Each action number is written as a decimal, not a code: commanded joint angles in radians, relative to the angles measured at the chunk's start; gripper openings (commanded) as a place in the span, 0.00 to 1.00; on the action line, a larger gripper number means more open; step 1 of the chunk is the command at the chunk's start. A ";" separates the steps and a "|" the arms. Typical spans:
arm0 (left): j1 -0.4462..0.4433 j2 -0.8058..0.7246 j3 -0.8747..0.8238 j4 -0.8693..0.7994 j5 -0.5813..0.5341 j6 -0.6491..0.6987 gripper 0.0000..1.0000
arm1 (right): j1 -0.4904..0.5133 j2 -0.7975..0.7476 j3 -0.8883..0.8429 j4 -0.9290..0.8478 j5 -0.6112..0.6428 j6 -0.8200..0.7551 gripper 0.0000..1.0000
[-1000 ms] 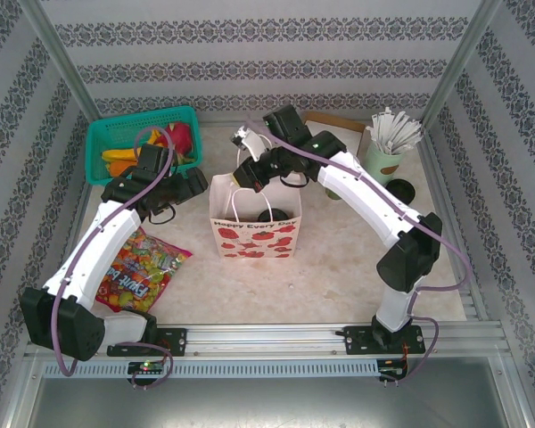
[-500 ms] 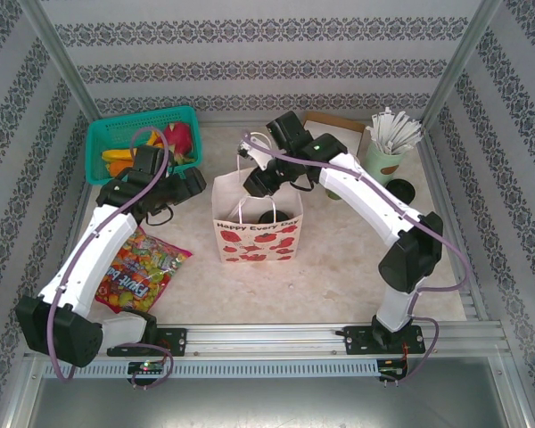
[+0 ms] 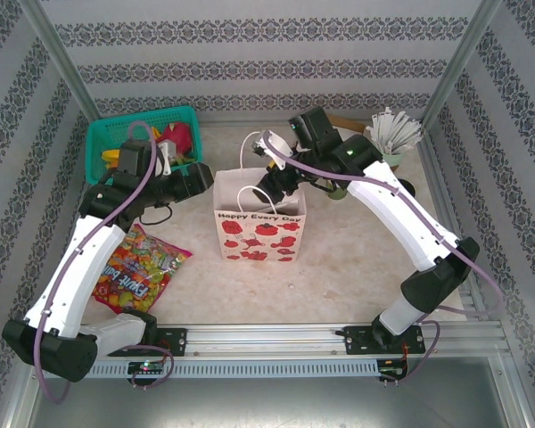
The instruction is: Pack the takeout coffee
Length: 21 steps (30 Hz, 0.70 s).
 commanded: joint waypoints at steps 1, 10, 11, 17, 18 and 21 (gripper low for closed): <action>-0.035 0.042 0.048 -0.064 0.077 0.107 0.88 | -0.010 -0.032 -0.017 -0.022 0.016 -0.017 0.76; -0.083 0.183 0.169 -0.128 -0.047 0.187 0.65 | -0.019 -0.127 -0.041 0.023 0.278 0.197 0.98; -0.084 0.202 0.181 -0.132 -0.045 0.192 0.60 | -0.020 -0.140 -0.047 0.036 0.299 0.246 0.98; -0.093 0.282 0.221 -0.203 -0.051 0.222 0.35 | -0.087 -0.193 -0.113 0.131 0.395 0.578 0.98; -0.093 0.285 0.222 -0.213 -0.064 0.223 0.31 | -0.106 -0.191 -0.124 0.139 0.406 0.608 0.98; -0.092 0.269 0.220 -0.236 -0.129 0.218 0.17 | -0.167 -0.167 -0.156 0.166 0.443 0.659 0.98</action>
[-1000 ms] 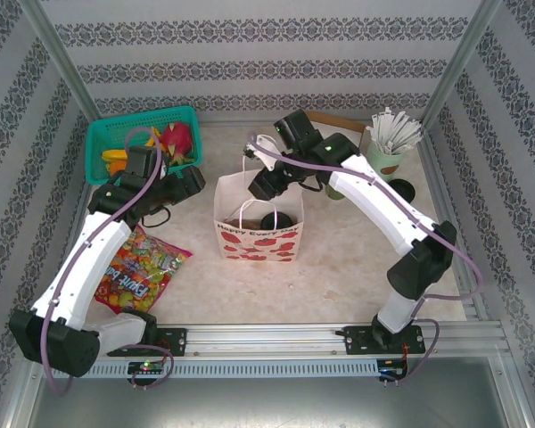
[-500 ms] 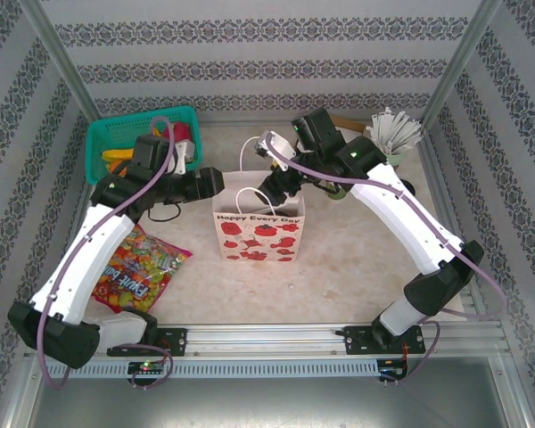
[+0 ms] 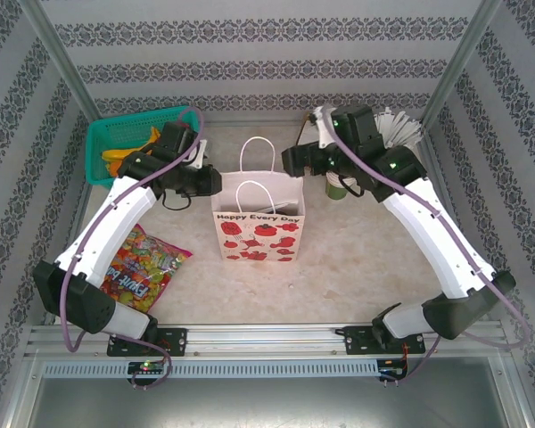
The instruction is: Pack the takeout coffee
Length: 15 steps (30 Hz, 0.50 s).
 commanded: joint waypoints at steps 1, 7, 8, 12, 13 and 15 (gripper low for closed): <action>-0.008 -0.027 0.024 -0.077 -0.095 0.020 0.14 | -0.054 0.050 -0.025 0.048 0.063 0.145 0.98; 0.004 -0.048 0.065 -0.154 -0.197 0.050 0.00 | -0.067 0.267 0.100 0.039 0.046 0.142 0.98; 0.014 -0.050 0.069 -0.169 -0.206 0.061 0.00 | -0.066 0.309 0.125 0.040 0.059 0.155 0.98; 0.065 -0.057 0.082 -0.206 -0.218 0.084 0.00 | -0.067 0.469 0.236 0.037 0.114 0.170 0.98; 0.077 -0.057 0.085 -0.212 -0.220 0.087 0.00 | -0.067 0.514 0.271 0.031 0.123 0.163 0.98; 0.097 -0.055 0.092 -0.224 -0.227 0.091 0.00 | -0.067 0.601 0.352 -0.001 0.123 0.149 0.98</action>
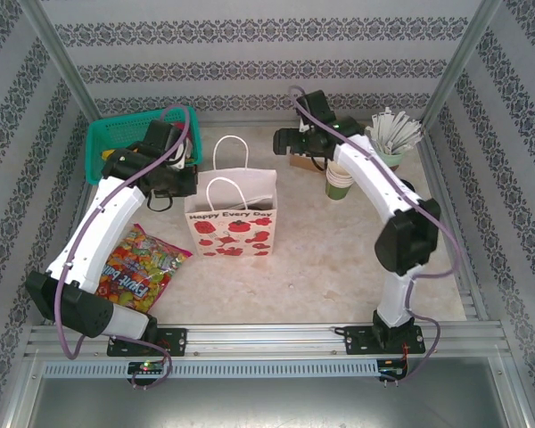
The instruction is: Pack the takeout coffee
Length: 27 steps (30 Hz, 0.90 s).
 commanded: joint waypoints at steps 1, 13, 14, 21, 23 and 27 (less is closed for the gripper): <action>0.036 -0.023 0.034 -0.070 -0.044 0.041 0.00 | 0.011 0.118 0.147 -0.053 0.044 -0.003 0.98; 0.145 0.001 0.039 -0.069 0.013 0.128 0.00 | -0.023 0.469 0.467 -0.157 0.106 -0.103 0.90; 0.146 0.002 0.038 -0.068 0.022 0.135 0.00 | -0.030 0.492 0.492 -0.167 0.086 -0.116 0.89; 0.147 0.012 0.035 -0.038 0.090 0.162 0.00 | -0.042 0.640 0.641 -0.197 0.073 -0.167 0.66; 0.148 0.018 0.036 -0.033 0.119 0.173 0.00 | -0.050 0.668 0.668 -0.203 0.065 -0.159 0.62; 0.147 0.024 0.045 -0.028 0.136 0.190 0.00 | -0.060 0.689 0.672 -0.178 0.023 -0.177 0.50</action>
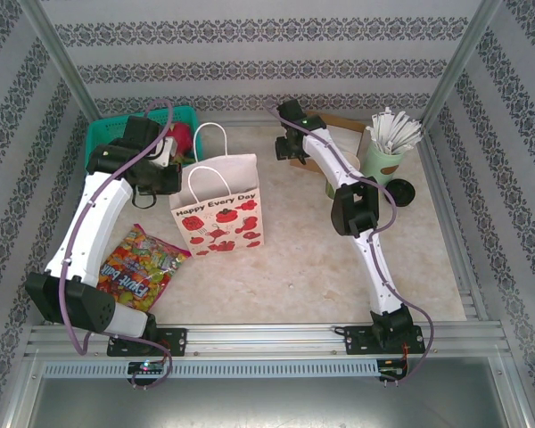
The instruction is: Pack the takeout coffee
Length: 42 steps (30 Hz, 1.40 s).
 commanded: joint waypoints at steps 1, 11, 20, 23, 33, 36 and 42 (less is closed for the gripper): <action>0.009 0.011 0.037 0.008 0.040 0.044 0.00 | -0.010 0.022 0.035 -0.001 -0.047 -0.030 0.47; 0.011 0.000 0.050 0.000 0.066 0.081 0.00 | -0.001 0.048 0.069 0.014 -0.183 -0.105 0.14; 0.011 0.000 0.040 -0.010 0.066 0.082 0.00 | 0.072 -0.004 0.028 -0.007 -0.247 -0.203 0.00; 0.013 -0.002 0.030 0.002 0.061 0.083 0.00 | 0.104 -0.027 -0.005 -0.014 -0.238 -0.202 0.00; 0.038 -0.024 0.023 0.024 0.068 0.100 0.00 | 0.184 -0.114 -0.102 -0.043 -0.191 -0.010 0.00; 0.047 -0.040 0.010 0.032 0.071 0.111 0.00 | 0.205 -0.162 -0.169 -0.038 -0.169 0.050 0.00; 0.065 -0.071 -0.001 0.033 0.059 0.131 0.00 | 0.248 -0.274 -0.343 -0.003 -0.132 0.148 0.00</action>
